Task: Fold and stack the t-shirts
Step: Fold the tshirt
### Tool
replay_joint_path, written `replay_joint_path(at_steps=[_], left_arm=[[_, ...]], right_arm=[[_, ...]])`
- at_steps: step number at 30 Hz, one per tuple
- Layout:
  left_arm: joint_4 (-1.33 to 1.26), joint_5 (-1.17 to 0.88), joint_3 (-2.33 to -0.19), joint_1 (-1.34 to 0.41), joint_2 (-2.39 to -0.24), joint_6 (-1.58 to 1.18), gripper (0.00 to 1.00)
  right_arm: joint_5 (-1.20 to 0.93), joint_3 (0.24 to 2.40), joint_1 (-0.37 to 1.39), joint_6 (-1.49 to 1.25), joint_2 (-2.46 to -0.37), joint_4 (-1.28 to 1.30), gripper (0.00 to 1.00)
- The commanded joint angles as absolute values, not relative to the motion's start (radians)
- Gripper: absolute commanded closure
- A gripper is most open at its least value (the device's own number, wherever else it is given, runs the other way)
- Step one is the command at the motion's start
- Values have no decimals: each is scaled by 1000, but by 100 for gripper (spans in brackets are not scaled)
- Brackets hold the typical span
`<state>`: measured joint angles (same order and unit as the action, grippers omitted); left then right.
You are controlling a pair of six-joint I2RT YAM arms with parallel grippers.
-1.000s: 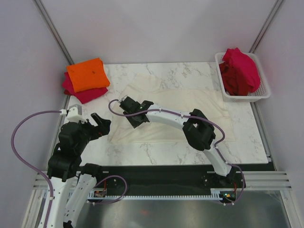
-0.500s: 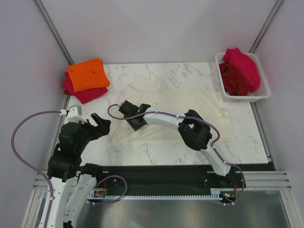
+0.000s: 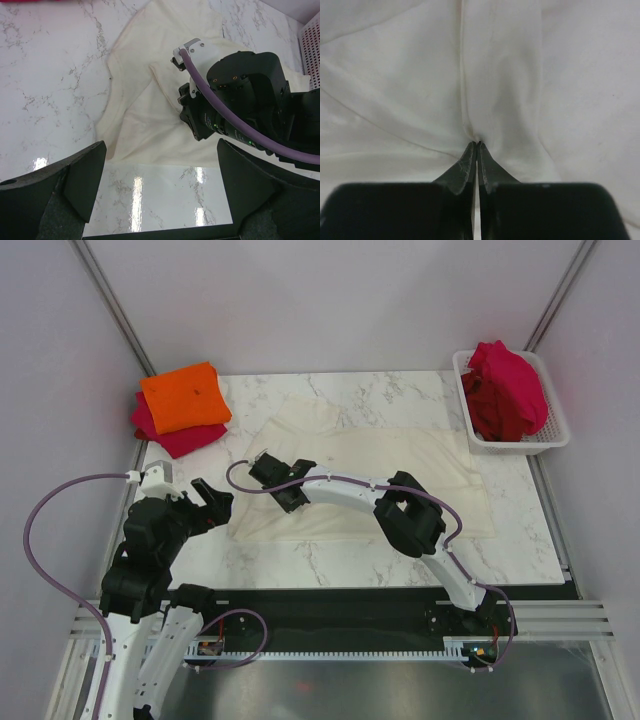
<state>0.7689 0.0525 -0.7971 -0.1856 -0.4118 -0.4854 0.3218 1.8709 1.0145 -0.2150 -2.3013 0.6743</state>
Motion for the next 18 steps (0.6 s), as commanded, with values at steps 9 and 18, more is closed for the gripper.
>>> replay_joint_path(at_steps=[9,18], left_arm=[[736,78,-795,-183,-400,-486,0],[735,81,-793,-181,-413,-488,0]], right_arm=[[500,1973,997,-103,-2281,690,100],[614,2036,905,-52,-2312,690,87]])
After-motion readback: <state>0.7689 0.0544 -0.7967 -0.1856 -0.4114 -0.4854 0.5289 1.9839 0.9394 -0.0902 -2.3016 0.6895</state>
